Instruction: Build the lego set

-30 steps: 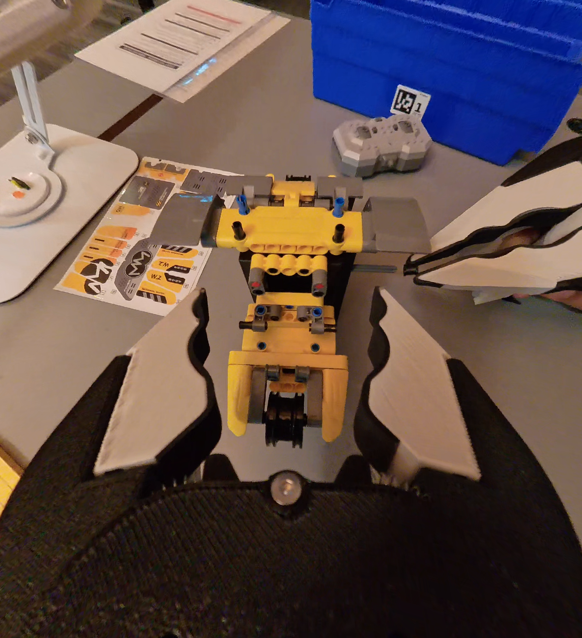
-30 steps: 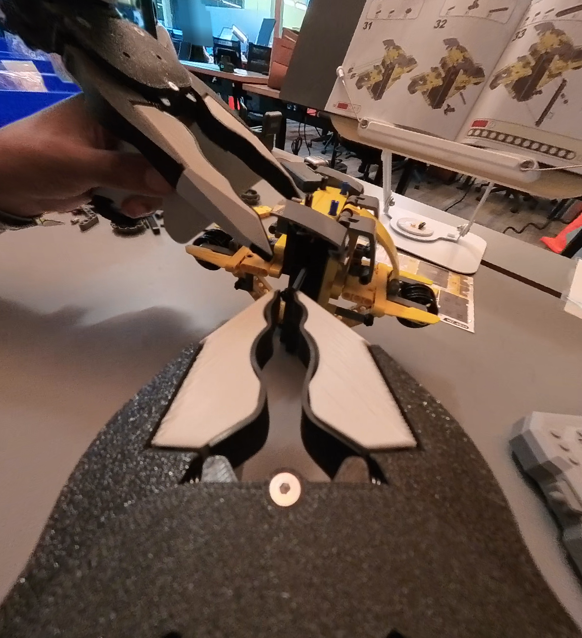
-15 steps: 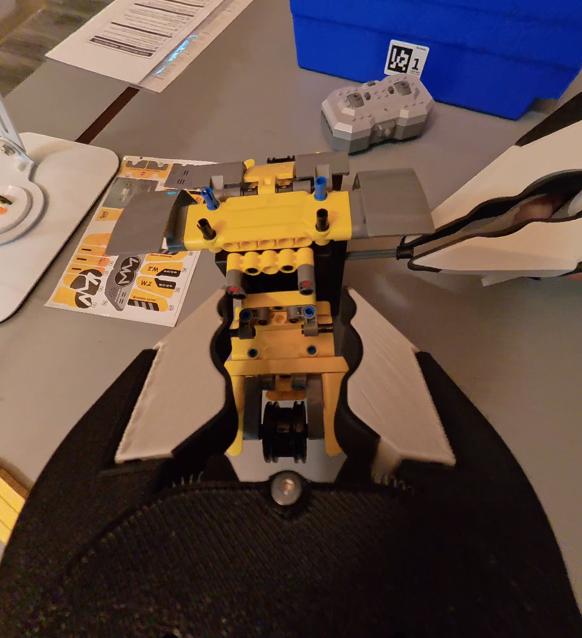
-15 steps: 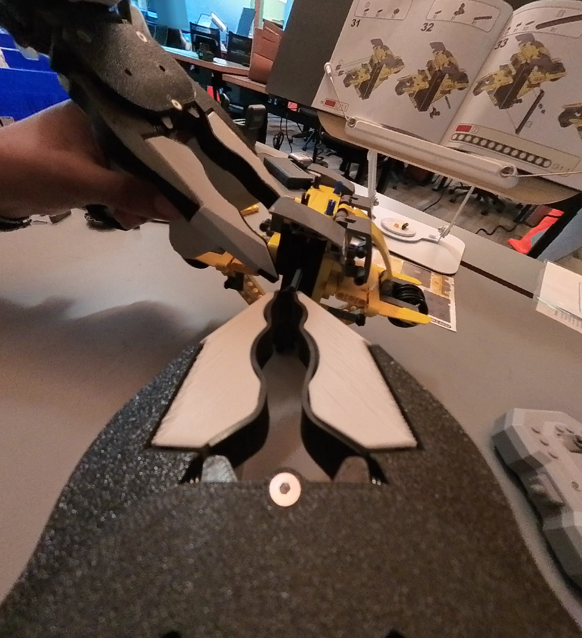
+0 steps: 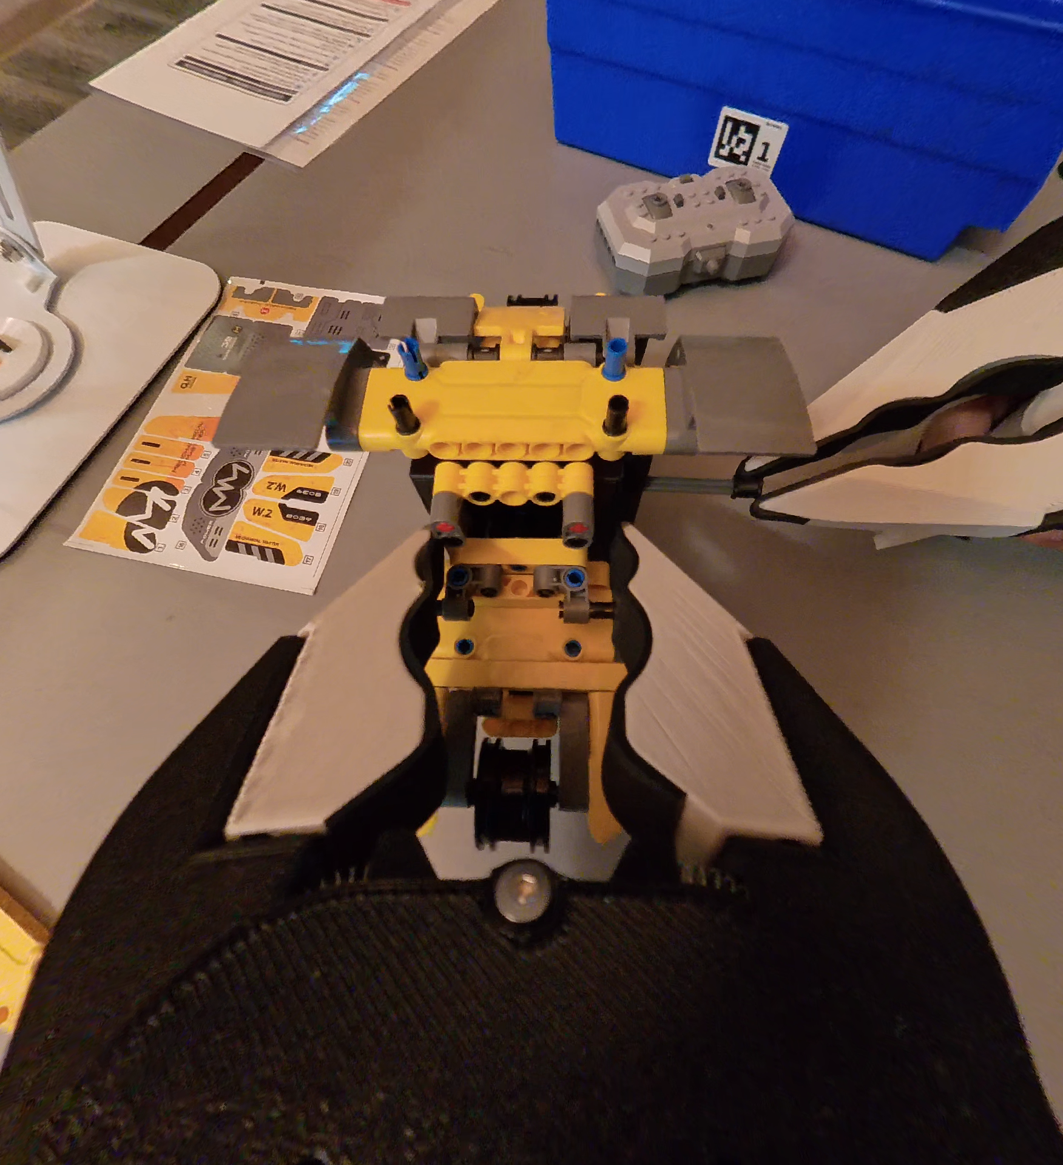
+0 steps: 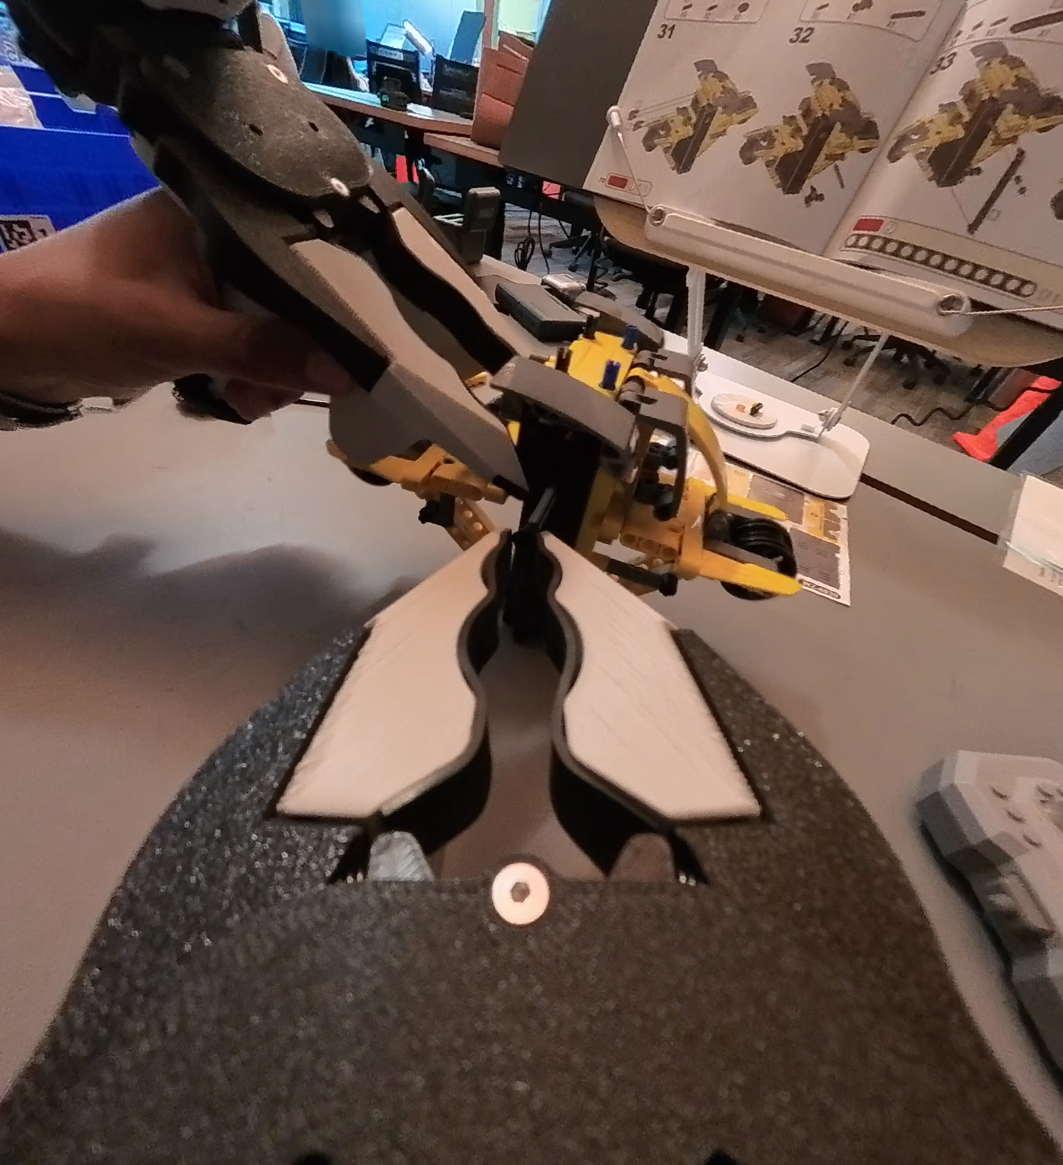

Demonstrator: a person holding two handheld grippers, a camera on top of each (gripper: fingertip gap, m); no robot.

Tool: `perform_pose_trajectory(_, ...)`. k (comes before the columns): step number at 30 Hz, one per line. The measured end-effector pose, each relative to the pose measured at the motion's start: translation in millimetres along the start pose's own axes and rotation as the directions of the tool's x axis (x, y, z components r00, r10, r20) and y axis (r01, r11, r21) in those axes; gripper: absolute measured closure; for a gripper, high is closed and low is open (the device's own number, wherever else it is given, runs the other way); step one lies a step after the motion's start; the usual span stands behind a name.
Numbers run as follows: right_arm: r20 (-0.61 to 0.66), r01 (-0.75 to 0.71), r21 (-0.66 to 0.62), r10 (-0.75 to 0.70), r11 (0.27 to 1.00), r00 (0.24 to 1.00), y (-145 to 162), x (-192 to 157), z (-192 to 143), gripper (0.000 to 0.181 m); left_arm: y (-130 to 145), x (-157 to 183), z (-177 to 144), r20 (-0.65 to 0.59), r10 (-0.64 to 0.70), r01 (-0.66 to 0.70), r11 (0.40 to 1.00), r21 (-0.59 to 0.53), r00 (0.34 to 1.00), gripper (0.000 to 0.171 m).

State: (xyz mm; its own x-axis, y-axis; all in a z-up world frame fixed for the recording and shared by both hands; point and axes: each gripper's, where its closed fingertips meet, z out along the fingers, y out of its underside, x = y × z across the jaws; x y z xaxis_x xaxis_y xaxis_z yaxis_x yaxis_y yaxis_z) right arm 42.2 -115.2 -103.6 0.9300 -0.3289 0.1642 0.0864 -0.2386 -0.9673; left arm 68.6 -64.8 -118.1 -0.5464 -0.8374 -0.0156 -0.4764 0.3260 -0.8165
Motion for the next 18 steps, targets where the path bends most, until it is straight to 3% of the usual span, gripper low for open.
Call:
perform_pose_trajectory(7,-0.032,0.018,-0.01,-0.018,1.0,0.999,1.7,2.6,0.7,0.175,-0.3,-1.6,0.1,0.022,0.006,-0.006,1.0,0.0,1.0,0.124)
perform_pose_trajectory(18,0.039,-0.09,-0.006,0.09,0.996,0.995,2.3,6.6,1.2,0.175,-0.4,-2.1,-0.7,0.016,0.02,-0.02,1.0,0.006,1.0,0.13)
